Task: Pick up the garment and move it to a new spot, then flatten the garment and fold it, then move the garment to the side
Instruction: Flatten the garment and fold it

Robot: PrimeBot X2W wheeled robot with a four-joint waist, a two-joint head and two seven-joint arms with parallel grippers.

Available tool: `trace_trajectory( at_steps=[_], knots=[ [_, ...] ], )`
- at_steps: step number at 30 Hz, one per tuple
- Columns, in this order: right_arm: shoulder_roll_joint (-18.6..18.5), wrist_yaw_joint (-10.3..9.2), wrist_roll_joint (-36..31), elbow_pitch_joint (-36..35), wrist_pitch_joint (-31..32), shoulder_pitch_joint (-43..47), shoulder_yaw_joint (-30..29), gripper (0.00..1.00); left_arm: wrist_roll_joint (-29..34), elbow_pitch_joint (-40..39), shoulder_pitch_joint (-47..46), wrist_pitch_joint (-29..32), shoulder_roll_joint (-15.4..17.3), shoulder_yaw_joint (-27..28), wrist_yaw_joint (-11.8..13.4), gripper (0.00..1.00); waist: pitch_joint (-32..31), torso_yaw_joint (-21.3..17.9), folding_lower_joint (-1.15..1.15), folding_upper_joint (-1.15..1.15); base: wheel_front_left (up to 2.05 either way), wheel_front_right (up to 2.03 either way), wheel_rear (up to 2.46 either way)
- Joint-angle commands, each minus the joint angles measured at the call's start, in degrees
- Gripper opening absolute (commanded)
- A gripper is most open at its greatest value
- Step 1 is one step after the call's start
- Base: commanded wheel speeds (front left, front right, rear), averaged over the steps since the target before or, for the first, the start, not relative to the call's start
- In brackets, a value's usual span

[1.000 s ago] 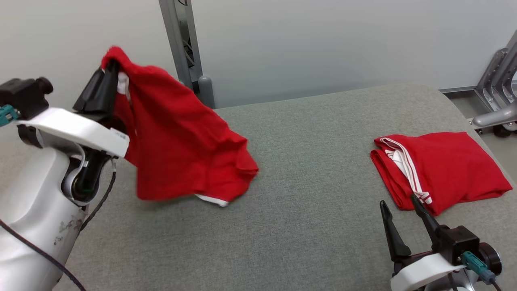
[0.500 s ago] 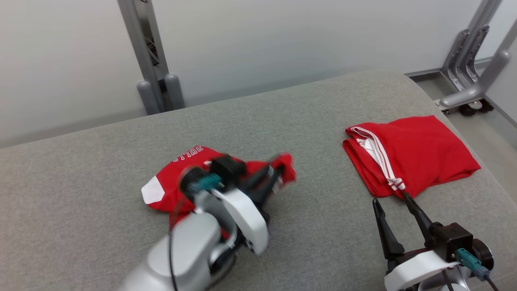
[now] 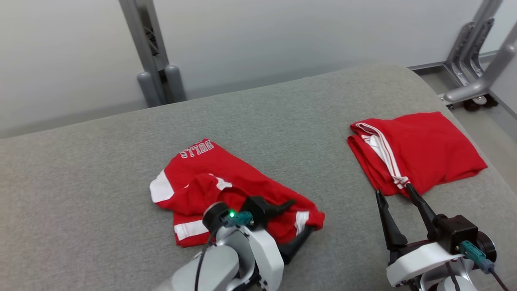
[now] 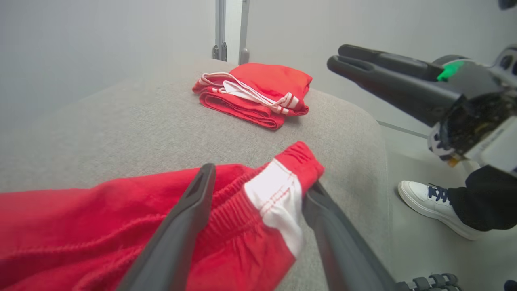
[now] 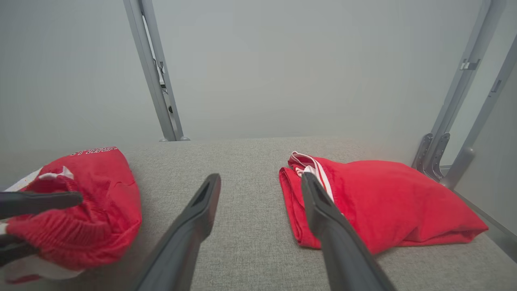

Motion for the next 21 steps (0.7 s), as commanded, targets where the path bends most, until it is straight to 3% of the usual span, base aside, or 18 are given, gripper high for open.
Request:
trace_trajectory(
  at_steps=[1, 15, 21],
  knots=[
    [-0.34, -0.03, -0.08, -0.43, -0.31, -0.12, -0.47, 1.00, -1.02, 0.45, -1.53, -0.78, 0.31, 1.26, -0.01, 1.00, -0.62, 1.66, 0.00, 0.00, 0.00, 0.00, 0.00],
    [-0.34, -0.03, -2.35, -0.81, -0.31, 0.72, -4.48, 1.00, 1.44, -0.20, -1.00, -1.99, 3.21, 8.42, 0.42, 1.00, -3.74, 11.13, 0.00, 0.00, 0.00, 0.00, 0.00],
    [-0.34, -0.02, -2.57, -0.81, -0.31, 0.62, -4.76, 1.00, 3.17, 2.13, 0.87, -0.45, 3.80, 5.46, 0.54, 1.00, -4.37, 12.37, 0.00, 0.00, 0.00, 0.00, 0.00]
  ],
)
